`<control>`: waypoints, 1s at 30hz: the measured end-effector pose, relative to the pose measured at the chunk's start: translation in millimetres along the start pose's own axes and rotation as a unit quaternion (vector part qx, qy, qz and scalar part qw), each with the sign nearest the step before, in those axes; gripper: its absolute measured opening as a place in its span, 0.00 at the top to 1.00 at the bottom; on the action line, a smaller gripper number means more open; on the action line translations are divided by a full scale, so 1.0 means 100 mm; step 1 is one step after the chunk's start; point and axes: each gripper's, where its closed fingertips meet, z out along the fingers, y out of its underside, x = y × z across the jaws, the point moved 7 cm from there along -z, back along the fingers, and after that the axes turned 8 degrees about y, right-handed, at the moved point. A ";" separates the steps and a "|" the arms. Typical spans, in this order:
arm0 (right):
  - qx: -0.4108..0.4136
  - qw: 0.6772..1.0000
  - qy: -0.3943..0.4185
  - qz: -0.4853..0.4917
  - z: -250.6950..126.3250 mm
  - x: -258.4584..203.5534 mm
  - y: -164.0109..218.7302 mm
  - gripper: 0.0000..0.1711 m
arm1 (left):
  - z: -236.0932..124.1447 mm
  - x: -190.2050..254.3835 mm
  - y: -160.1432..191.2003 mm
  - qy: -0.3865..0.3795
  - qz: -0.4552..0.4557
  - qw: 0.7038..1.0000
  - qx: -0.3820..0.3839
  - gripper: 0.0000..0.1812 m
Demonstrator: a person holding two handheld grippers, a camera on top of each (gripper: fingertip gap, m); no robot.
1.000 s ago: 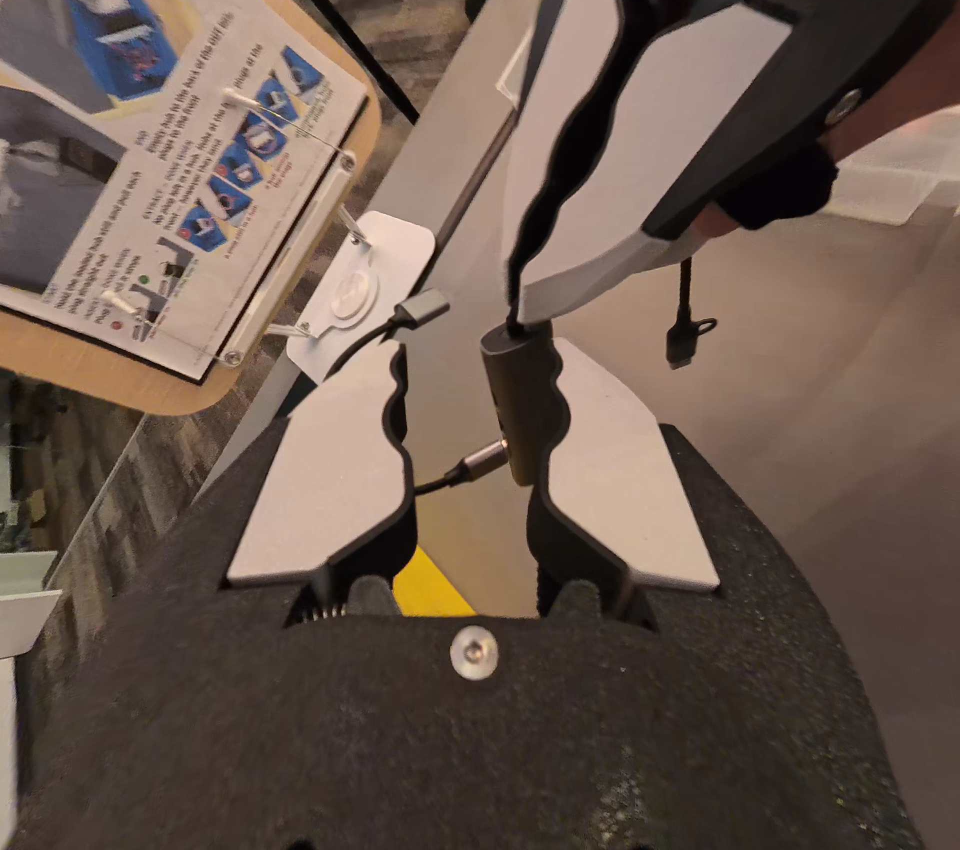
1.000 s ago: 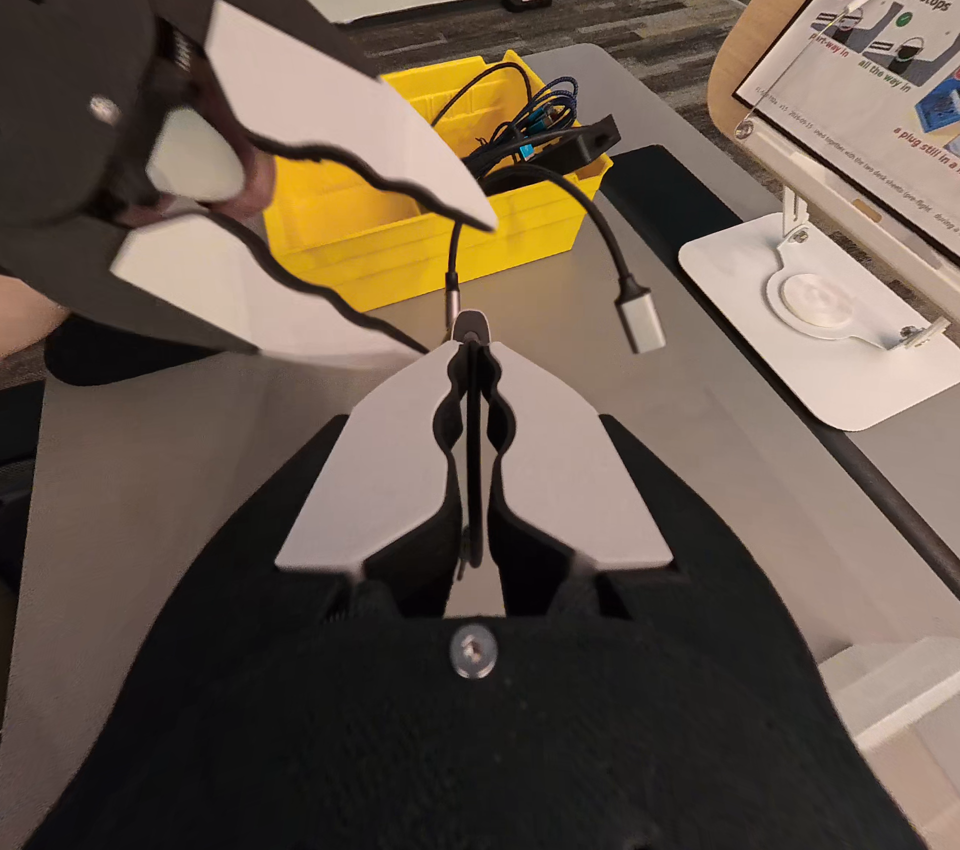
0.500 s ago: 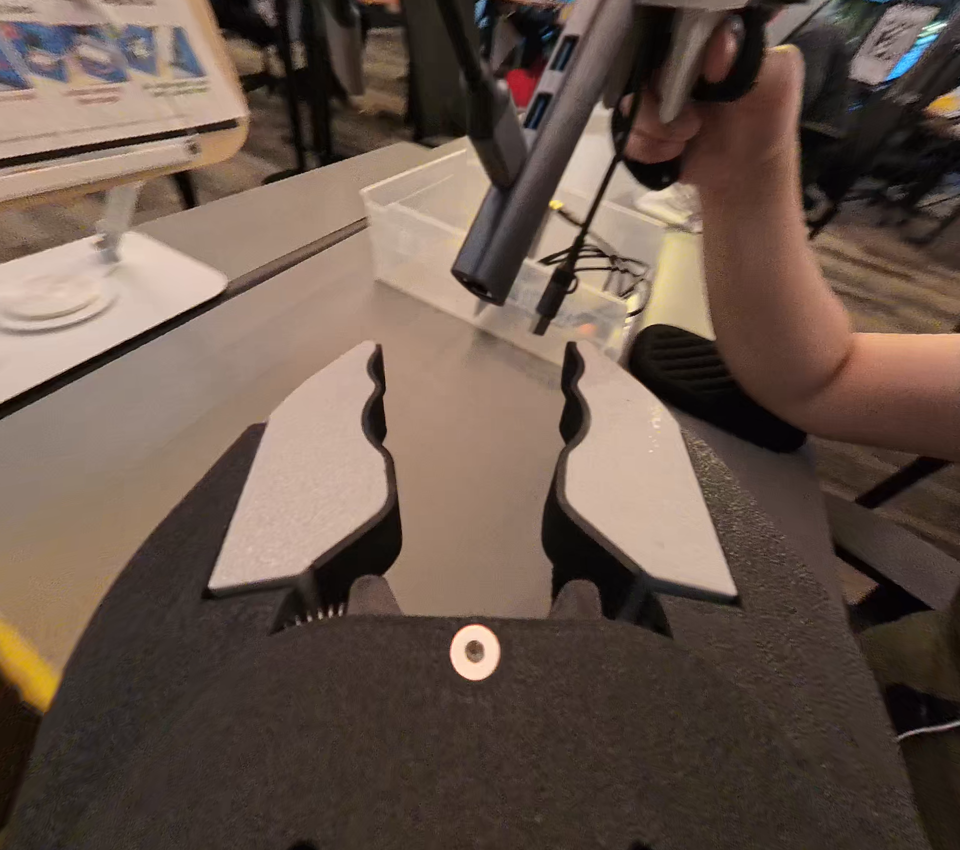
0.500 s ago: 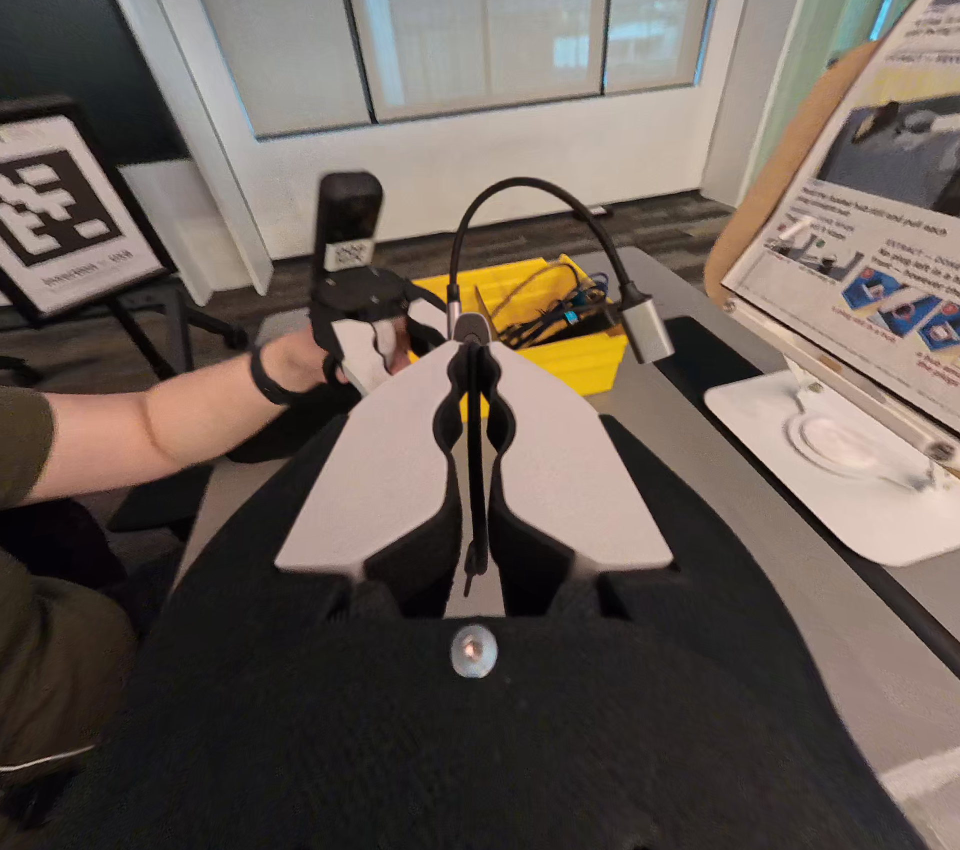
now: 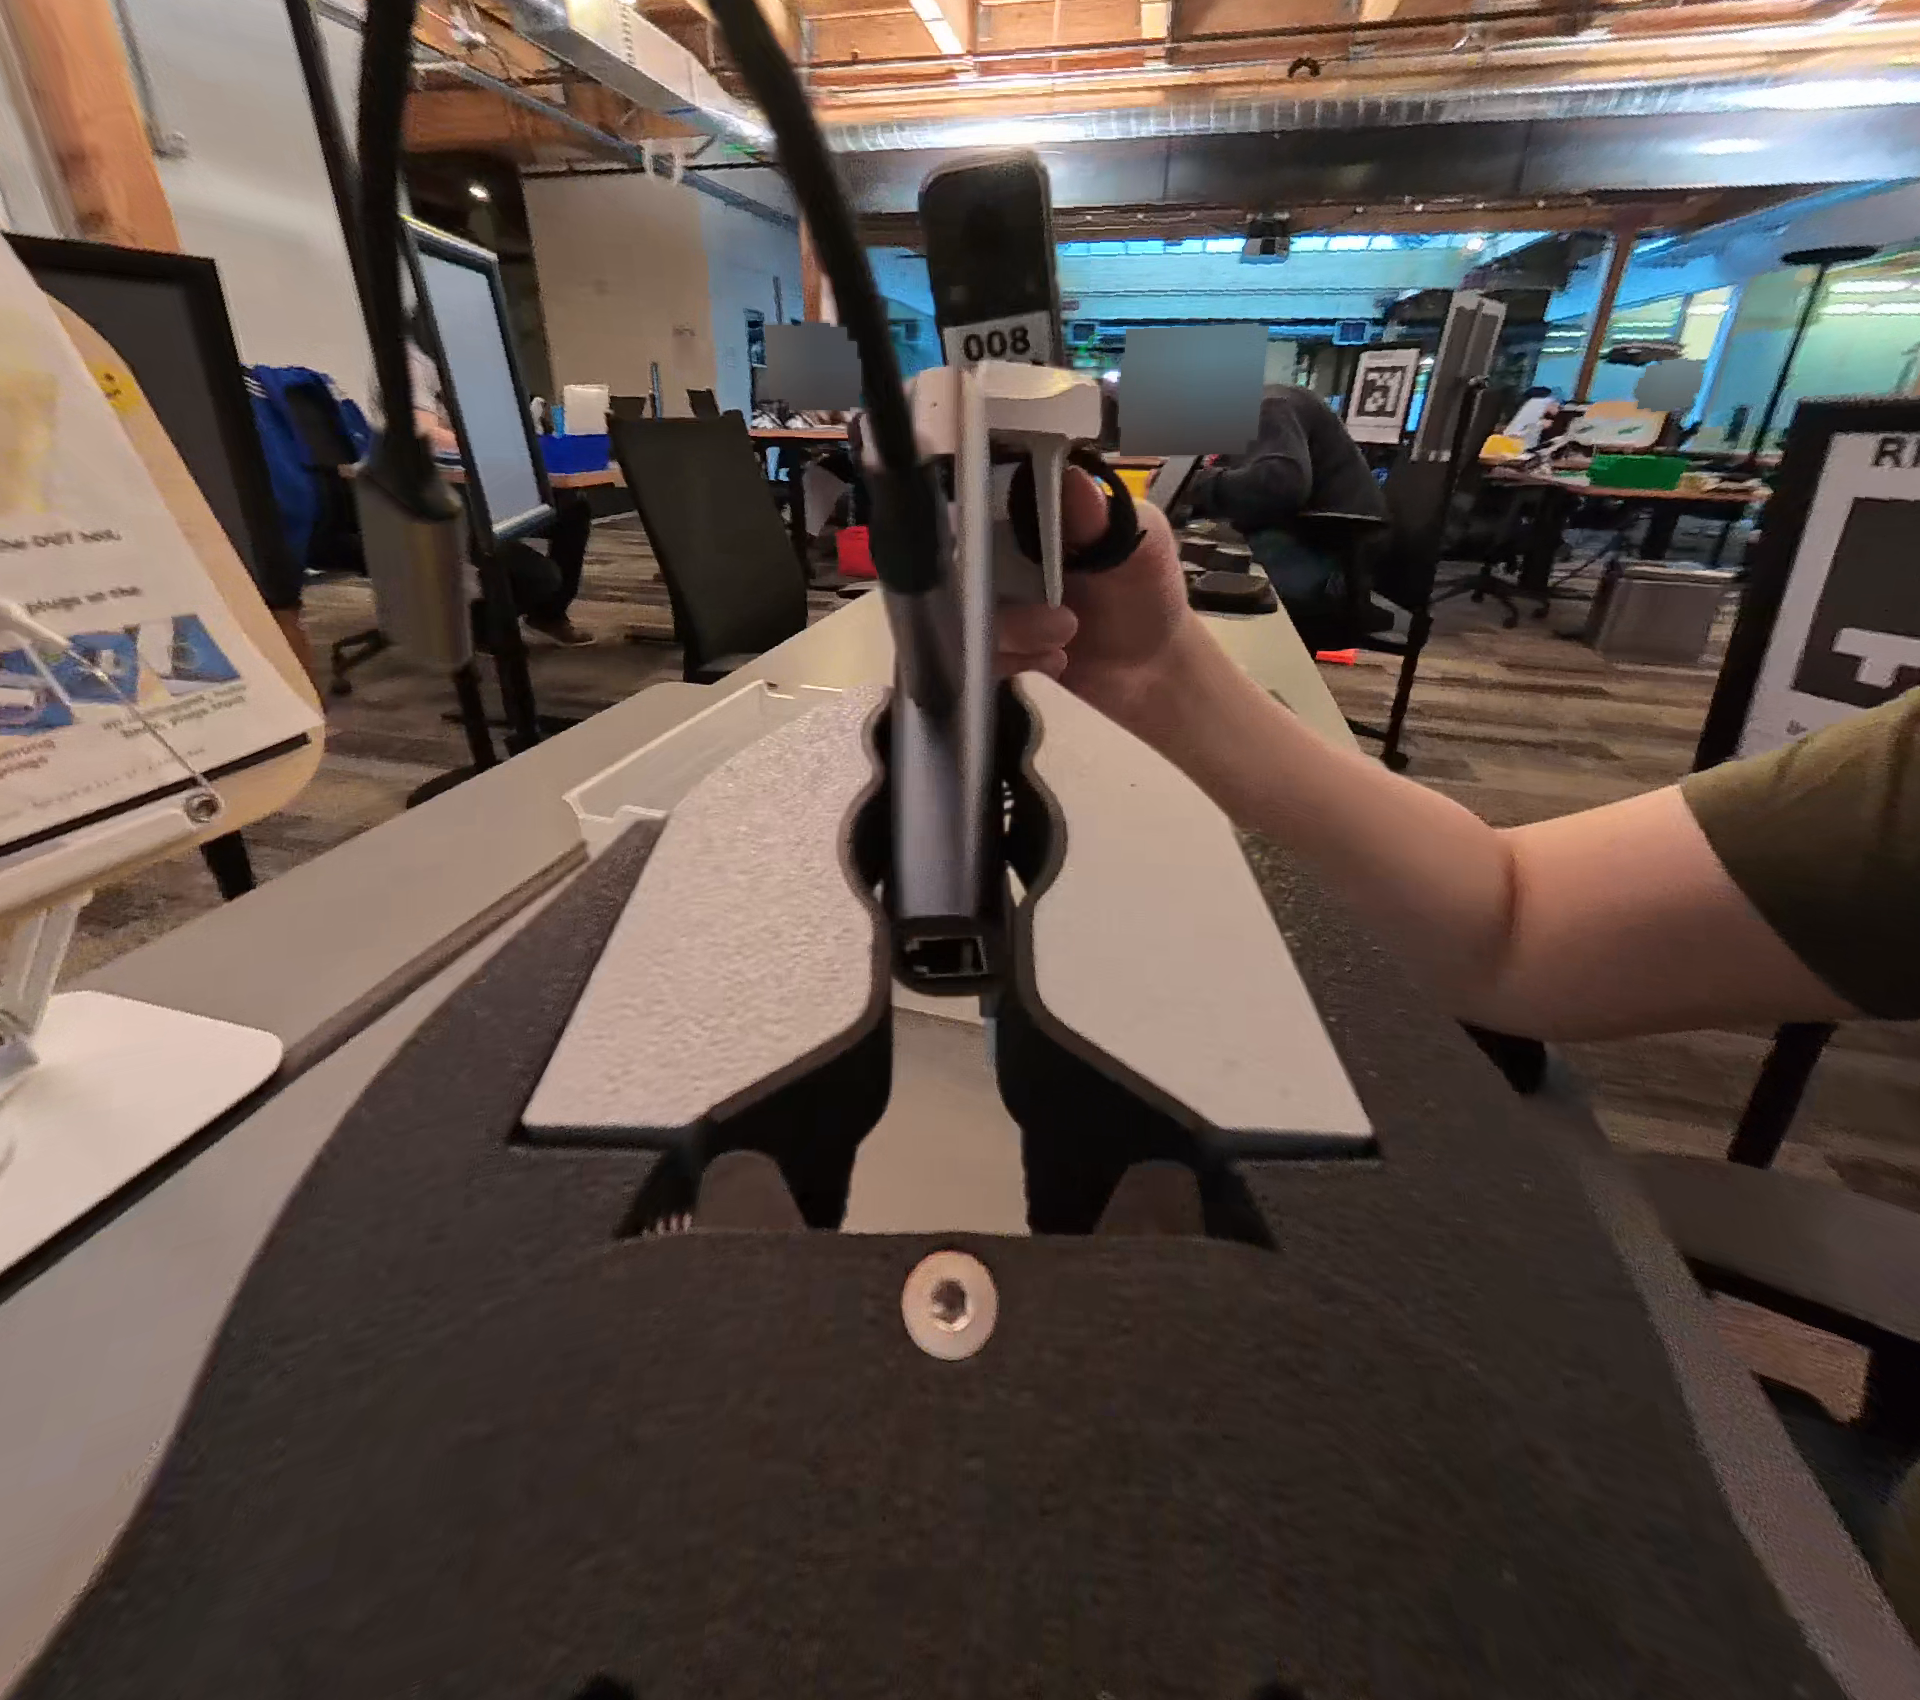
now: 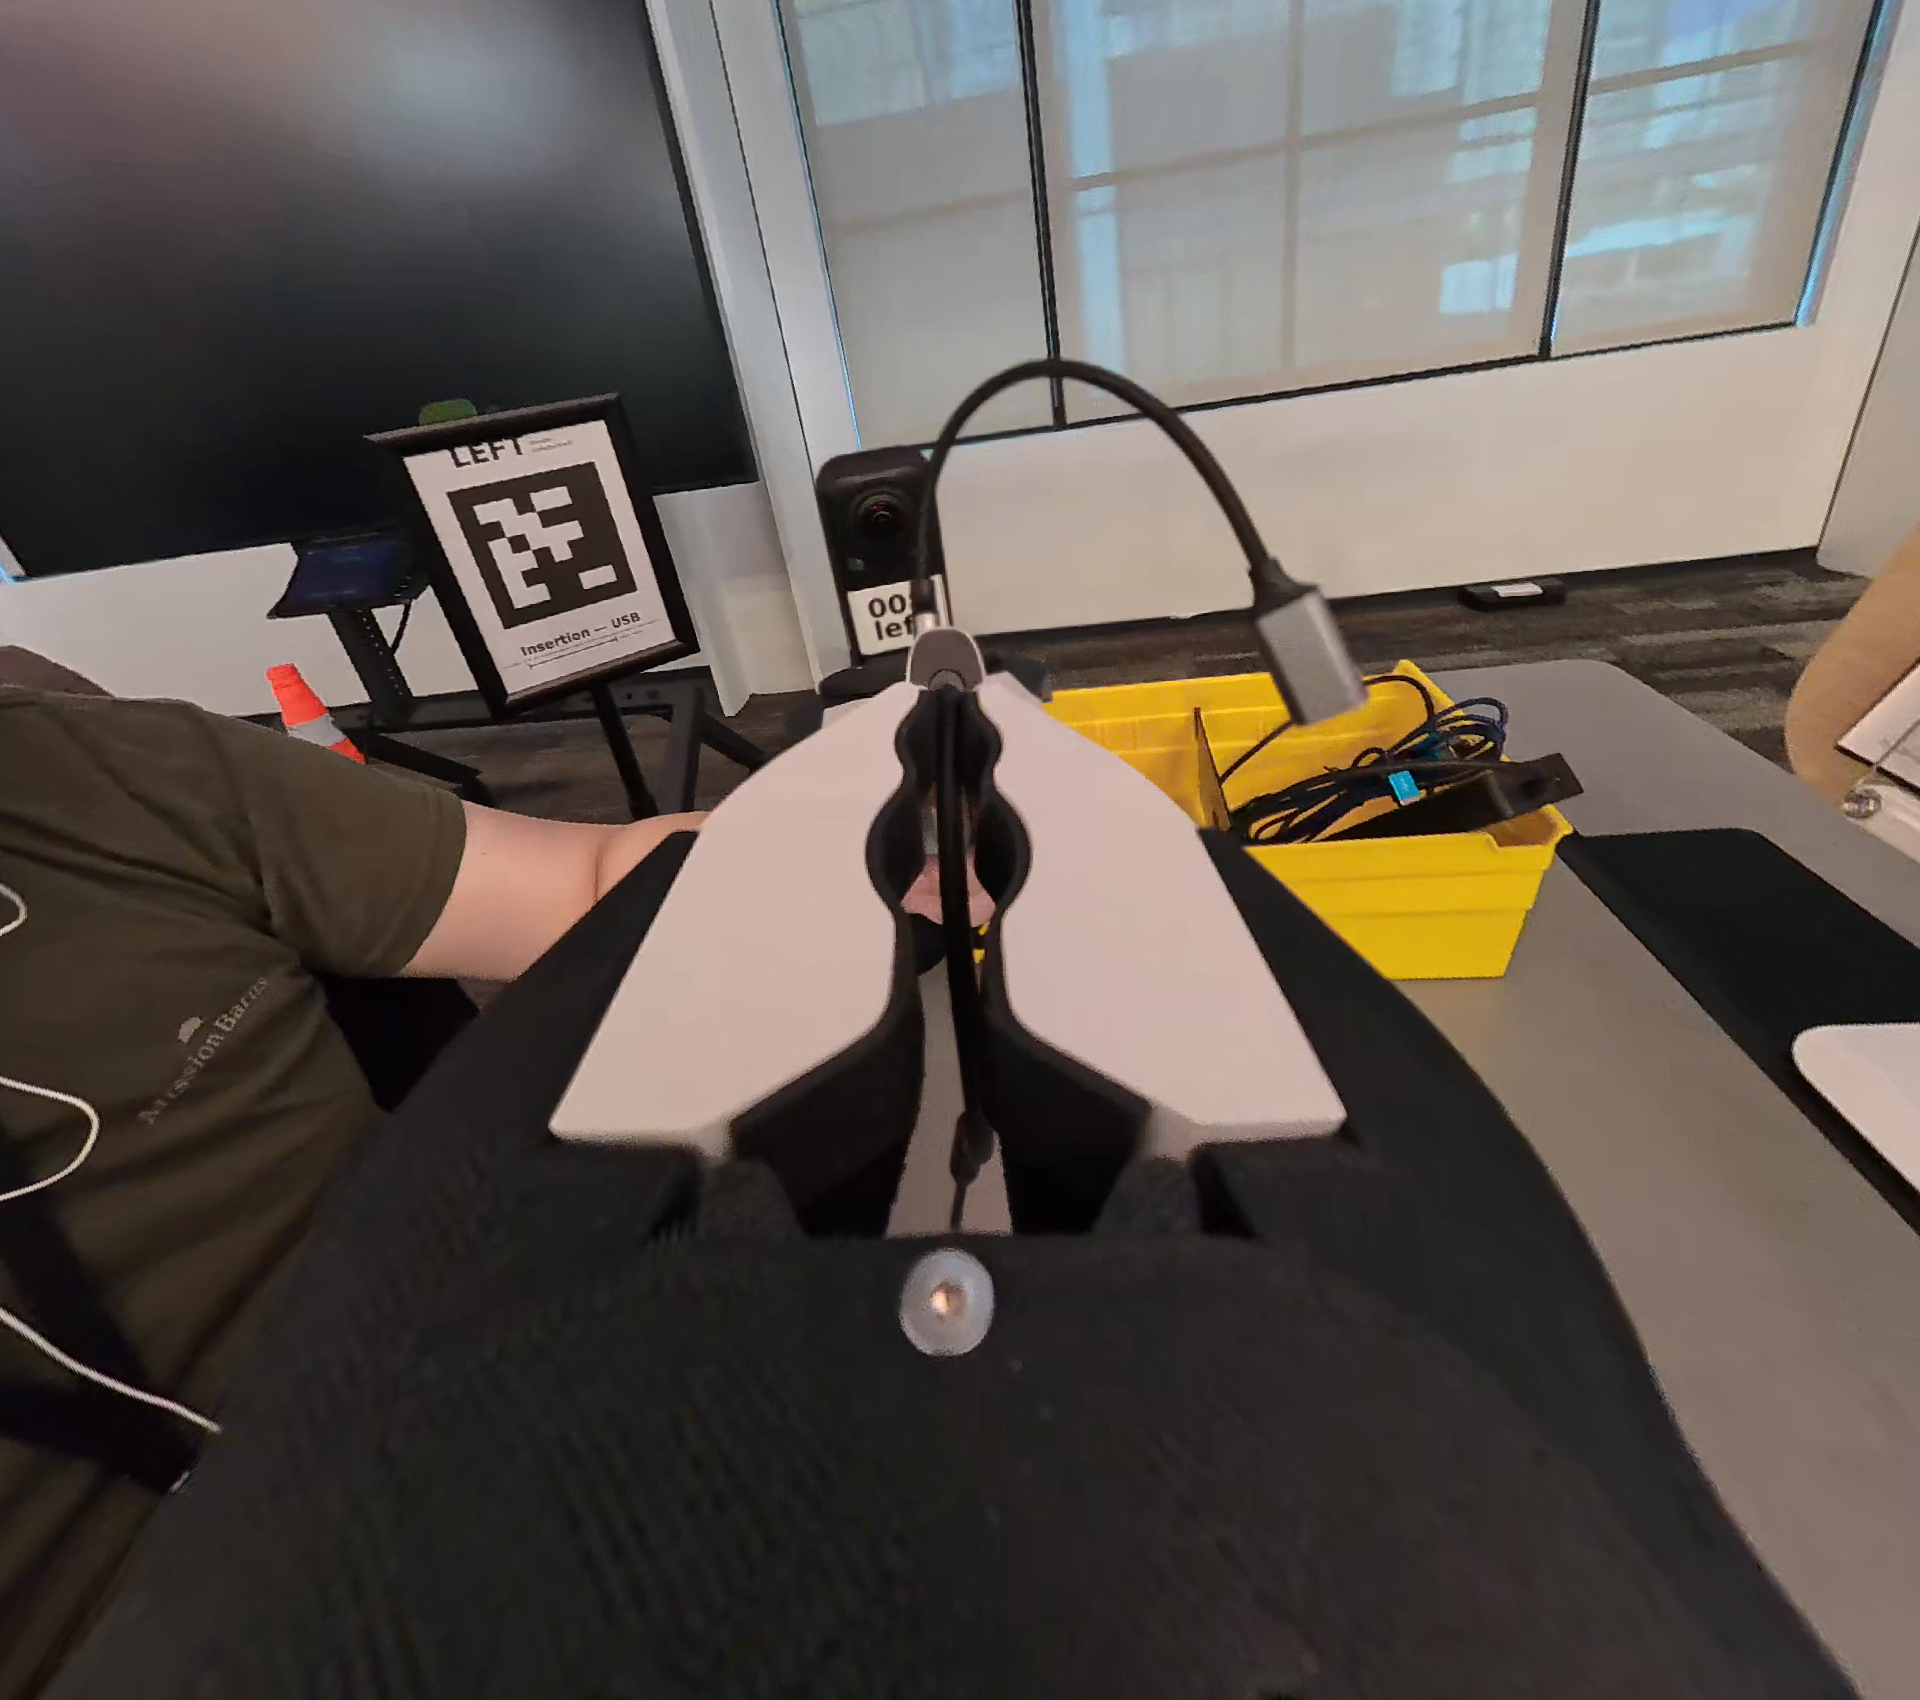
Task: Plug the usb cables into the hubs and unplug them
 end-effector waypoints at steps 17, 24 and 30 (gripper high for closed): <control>-0.138 0.950 0.020 -0.280 0.13 -0.15 0.41 0.81 | 0.07 0.17 0.07 -0.059 0.192 0.945 -0.258 0.91; -0.103 0.946 -0.039 -0.305 0.06 -0.23 0.40 0.89 | 0.12 0.24 0.06 -0.013 0.184 0.959 -0.217 0.91; -0.063 0.942 -0.059 -0.324 0.03 -0.26 0.39 0.89 | 0.19 0.28 -0.01 -0.005 0.218 0.960 -0.173 0.85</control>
